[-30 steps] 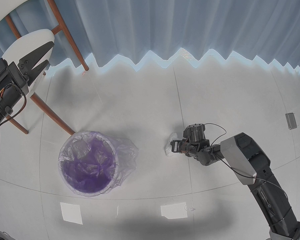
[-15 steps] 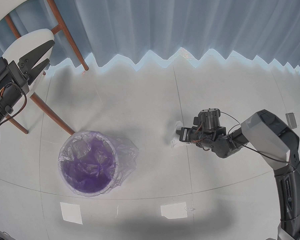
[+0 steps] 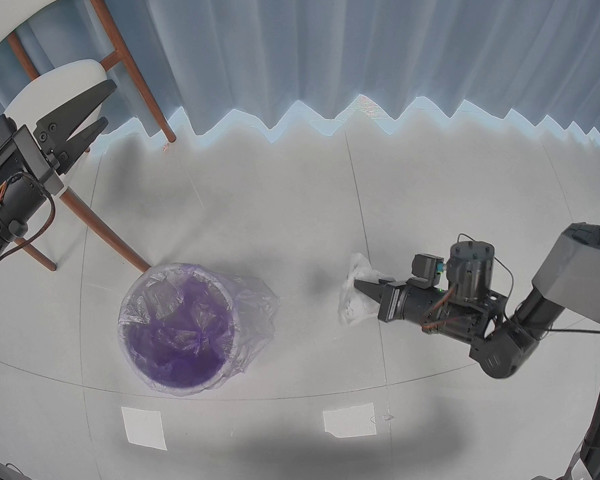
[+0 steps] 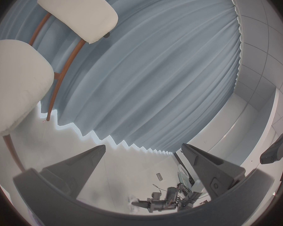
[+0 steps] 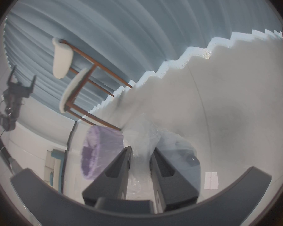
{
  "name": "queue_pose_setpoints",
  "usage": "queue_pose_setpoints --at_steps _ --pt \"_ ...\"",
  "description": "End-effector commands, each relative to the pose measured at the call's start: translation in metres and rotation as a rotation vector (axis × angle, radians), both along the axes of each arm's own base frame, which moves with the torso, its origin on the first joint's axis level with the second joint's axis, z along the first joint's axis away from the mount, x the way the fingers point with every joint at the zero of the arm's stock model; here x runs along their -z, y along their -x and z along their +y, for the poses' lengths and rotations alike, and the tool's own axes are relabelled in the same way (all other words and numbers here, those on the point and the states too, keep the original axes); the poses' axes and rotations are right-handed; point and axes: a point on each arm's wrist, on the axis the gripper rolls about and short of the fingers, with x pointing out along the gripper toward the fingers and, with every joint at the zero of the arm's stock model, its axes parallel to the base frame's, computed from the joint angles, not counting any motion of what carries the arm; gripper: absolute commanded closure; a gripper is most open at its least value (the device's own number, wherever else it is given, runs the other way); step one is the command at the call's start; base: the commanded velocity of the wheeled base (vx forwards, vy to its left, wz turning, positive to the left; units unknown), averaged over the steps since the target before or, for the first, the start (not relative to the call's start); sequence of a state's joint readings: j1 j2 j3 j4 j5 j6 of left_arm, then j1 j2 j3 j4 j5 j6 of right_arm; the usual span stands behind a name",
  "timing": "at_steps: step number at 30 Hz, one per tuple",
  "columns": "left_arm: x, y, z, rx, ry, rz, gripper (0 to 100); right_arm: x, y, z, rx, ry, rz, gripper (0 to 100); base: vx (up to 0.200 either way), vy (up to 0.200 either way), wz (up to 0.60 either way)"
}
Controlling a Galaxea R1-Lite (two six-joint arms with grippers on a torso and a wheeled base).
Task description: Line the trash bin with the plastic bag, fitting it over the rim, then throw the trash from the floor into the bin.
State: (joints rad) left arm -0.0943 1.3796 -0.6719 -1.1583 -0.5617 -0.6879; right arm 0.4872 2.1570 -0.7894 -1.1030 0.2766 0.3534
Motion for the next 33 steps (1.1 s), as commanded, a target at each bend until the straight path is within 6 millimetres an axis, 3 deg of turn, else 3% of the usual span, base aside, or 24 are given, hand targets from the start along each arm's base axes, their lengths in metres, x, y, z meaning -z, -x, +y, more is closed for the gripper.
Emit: queue_pose_setpoints --at_steps 1,6,15,17,23,29,33 --pt "-0.003 0.024 -0.014 0.082 -0.001 -0.032 0 -0.027 0.133 0.007 -0.336 -0.131 -0.147 100 0.0 0.2 0.0" --pt "-0.003 0.025 -0.016 0.095 0.0 -0.032 0 -0.027 0.135 0.019 -0.373 -0.138 -0.153 100 0.0 0.2 0.0" --pt "-0.002 0.028 -0.02 0.116 -0.001 -0.027 0 -0.01 0.116 0.055 -0.397 -0.144 -0.155 100 0.0 0.2 0.0" --pt "-0.002 0.028 -0.021 0.121 -0.001 -0.027 0 -0.003 0.103 0.079 -0.371 -0.162 -0.184 100 0.0 0.2 0.0" --pt "-0.002 0.028 -0.023 0.132 -0.001 -0.026 0 0.024 0.073 0.112 -0.276 -0.165 -0.213 100 0.0 0.2 0.0" --pt "-0.003 0.028 -0.023 0.131 -0.001 -0.035 0 0.043 0.053 0.108 -0.227 -0.143 -0.197 100 0.0 0.2 0.0" --pt "-0.002 0.027 -0.023 0.131 -0.001 -0.035 0 0.058 0.043 0.097 -0.192 -0.102 -0.186 100 0.0 0.0 0.0"
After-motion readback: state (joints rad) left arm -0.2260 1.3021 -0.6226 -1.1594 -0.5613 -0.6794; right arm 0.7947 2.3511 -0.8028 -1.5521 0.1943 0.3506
